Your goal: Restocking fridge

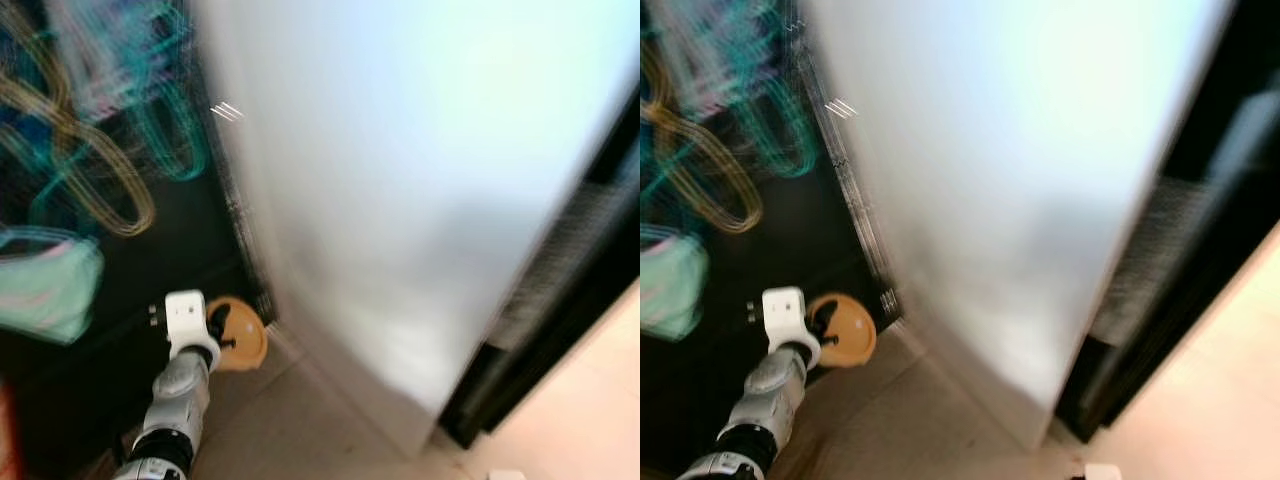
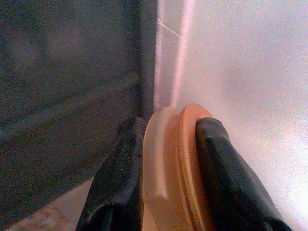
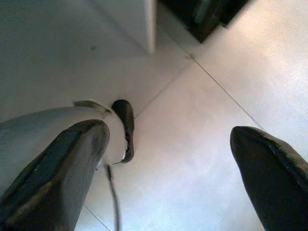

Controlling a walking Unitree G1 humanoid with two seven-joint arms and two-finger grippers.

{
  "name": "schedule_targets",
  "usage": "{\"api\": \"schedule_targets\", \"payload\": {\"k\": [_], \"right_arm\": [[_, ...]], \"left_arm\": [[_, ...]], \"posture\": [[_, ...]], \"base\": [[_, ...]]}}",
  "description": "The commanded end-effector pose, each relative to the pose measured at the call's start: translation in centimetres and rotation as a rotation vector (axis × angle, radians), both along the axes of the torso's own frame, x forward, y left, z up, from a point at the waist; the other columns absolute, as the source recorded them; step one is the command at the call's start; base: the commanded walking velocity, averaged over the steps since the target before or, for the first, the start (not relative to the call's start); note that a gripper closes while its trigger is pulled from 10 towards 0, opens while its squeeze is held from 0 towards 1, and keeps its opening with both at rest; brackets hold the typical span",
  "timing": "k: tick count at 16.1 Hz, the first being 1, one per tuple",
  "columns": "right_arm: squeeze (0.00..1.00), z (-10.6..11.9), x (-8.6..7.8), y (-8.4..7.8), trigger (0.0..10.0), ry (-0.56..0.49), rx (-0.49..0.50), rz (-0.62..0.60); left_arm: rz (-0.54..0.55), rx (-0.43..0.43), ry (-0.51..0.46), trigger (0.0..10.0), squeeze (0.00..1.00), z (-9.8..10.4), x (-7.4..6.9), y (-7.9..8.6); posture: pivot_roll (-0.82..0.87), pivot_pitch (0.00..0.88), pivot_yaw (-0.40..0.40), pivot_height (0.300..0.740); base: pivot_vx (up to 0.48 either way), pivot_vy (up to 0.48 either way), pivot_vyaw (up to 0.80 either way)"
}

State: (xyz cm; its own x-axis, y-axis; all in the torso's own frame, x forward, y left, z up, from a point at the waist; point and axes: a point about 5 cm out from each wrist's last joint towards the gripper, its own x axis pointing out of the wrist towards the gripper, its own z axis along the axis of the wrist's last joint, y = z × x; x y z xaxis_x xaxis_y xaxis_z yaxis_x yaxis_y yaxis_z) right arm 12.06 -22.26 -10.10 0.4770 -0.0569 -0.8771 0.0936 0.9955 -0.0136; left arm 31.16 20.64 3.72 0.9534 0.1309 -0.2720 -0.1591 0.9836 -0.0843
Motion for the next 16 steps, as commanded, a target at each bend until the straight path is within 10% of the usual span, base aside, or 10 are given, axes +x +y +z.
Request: {"api": "schedule_targets", "payload": {"k": [1,16], "right_arm": [[0.0,-0.6,-1.3,0.8,10.0,0.041,0.017,-0.003],[0.0,-1.2,-2.9,2.6,10.0,0.02,0.023,-0.136]], "left_arm": [[0.061,-0.016,0.086,10.0,0.0,-1.9,-1.4,1.4],[0.179,-0.039,0.523,10.0,0.0,-8.9,-9.0,3.5]], "posture": [[-0.18,0.0,0.084,0.74],[-0.24,0.0,0.134,0.74]], "base": [[0.0,0.0,-0.8],[0.0,0.0,-0.67]]}}
